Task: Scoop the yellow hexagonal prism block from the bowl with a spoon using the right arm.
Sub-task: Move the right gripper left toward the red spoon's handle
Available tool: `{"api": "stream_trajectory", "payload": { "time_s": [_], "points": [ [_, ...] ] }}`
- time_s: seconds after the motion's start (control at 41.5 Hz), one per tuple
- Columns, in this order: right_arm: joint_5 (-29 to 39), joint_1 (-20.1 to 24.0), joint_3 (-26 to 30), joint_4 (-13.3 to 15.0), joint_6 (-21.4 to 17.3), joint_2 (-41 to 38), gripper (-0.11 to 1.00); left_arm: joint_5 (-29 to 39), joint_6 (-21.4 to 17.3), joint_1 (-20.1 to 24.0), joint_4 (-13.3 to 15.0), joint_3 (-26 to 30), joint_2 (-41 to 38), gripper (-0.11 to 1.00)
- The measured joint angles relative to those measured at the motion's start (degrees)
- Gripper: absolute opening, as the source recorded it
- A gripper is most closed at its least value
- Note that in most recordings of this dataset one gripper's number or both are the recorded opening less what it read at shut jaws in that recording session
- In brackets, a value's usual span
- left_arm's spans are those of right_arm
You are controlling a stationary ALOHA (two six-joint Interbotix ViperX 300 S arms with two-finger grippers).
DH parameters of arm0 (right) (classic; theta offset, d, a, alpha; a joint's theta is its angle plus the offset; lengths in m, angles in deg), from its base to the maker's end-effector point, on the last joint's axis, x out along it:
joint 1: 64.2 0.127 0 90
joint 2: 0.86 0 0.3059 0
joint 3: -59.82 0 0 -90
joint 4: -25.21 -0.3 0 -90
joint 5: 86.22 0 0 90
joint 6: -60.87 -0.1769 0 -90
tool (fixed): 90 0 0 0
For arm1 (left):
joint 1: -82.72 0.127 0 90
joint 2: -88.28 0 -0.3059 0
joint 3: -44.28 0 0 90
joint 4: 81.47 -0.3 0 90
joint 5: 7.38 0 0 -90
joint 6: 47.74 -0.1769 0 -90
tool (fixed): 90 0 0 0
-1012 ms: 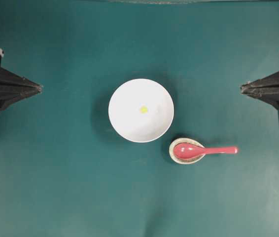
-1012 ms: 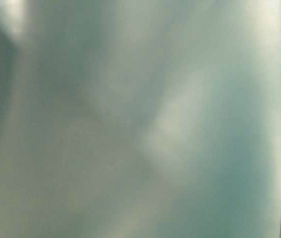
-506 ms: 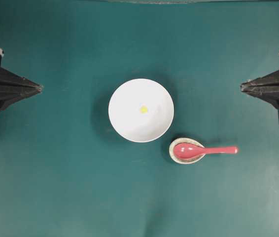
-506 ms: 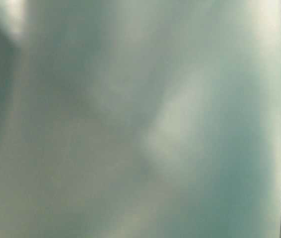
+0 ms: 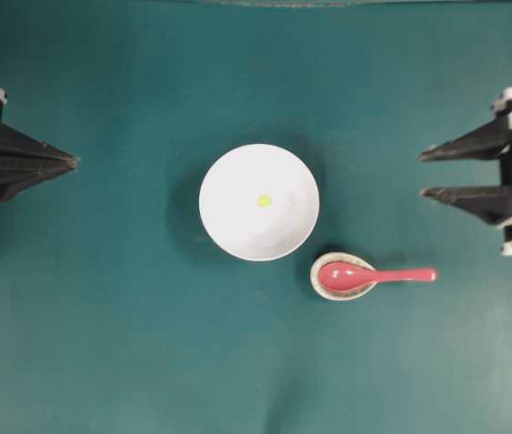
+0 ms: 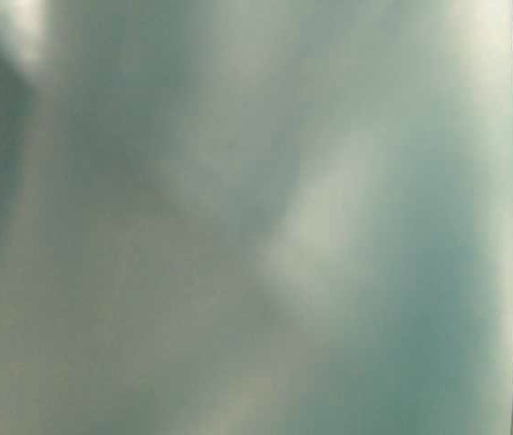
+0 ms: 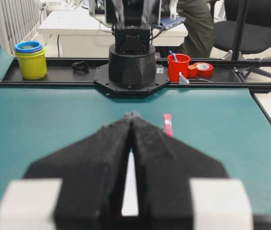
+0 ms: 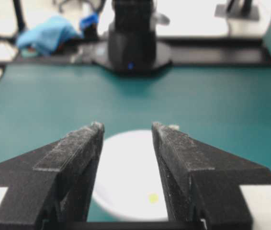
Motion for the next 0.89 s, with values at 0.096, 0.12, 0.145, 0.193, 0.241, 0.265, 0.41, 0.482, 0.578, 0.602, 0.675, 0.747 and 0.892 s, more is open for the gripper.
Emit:
{"api": "stream_trajectory", "payload": {
  "time_s": [0.096,0.12,0.145,0.193,0.241,0.265,0.41,0.482,0.578,0.602,0.675,0.747,0.892],
  "points": [
    [-5.8,1.1,-2.1,-1.1,0.0,-4.5,0.52,0.0,0.0,0.0,0.0,0.0,0.0,0.00],
    [-6.9,1.3,-2.5,-1.3,0.0,-5.4,0.52,0.0,0.0,0.0,0.0,0.0,-0.1,0.00],
    [-8.3,1.6,-2.9,-1.6,0.0,-6.5,0.52,0.0,0.0,0.0,0.0,0.0,-0.1,0.00],
    [-11.7,2.3,-3.9,-2.2,0.0,-8.9,0.52,0.0,0.0,0.0,0.0,0.0,0.0,0.00],
    [-14.7,2.9,-4.7,-2.8,-0.1,-11.1,0.52,0.0,0.0,0.0,-0.1,0.0,0.0,0.00],
    [-16.3,3.3,-5.0,-3.3,-0.1,-12.2,0.52,0.0,0.0,0.0,-0.1,0.0,0.0,0.00],
    [-25.2,6.0,-6.9,-6.0,-0.4,-19.7,0.52,0.0,-0.1,0.0,-0.1,0.0,0.0,0.00],
    [-29.1,7.6,-7.6,-7.5,-1.5,-23.3,0.52,0.0,-0.1,0.0,-0.1,0.0,0.0,0.00],
    [-33.6,10.0,-8.3,-9.3,-3.0,-28.4,0.52,0.1,-0.1,0.0,-0.1,0.0,-0.1,0.00],
    [-35.0,10.9,-8.5,-9.8,-3.6,-29.8,0.52,0.0,-0.1,0.0,0.0,0.0,-0.2,0.00],
    [-37.8,13.0,-8.8,-11.2,-4.5,-33.5,0.52,0.0,-0.1,0.0,-0.1,0.0,-0.2,0.00],
    [-40.6,15.1,-8.8,-13.1,-5.1,-37.4,0.52,0.1,-0.1,0.0,-0.1,0.0,-0.3,0.00],
    [-44.3,19.1,-8.8,-17.1,-5.9,-43.5,0.52,0.0,-0.1,0.0,-0.1,0.0,-0.4,0.00]
  ]
}}
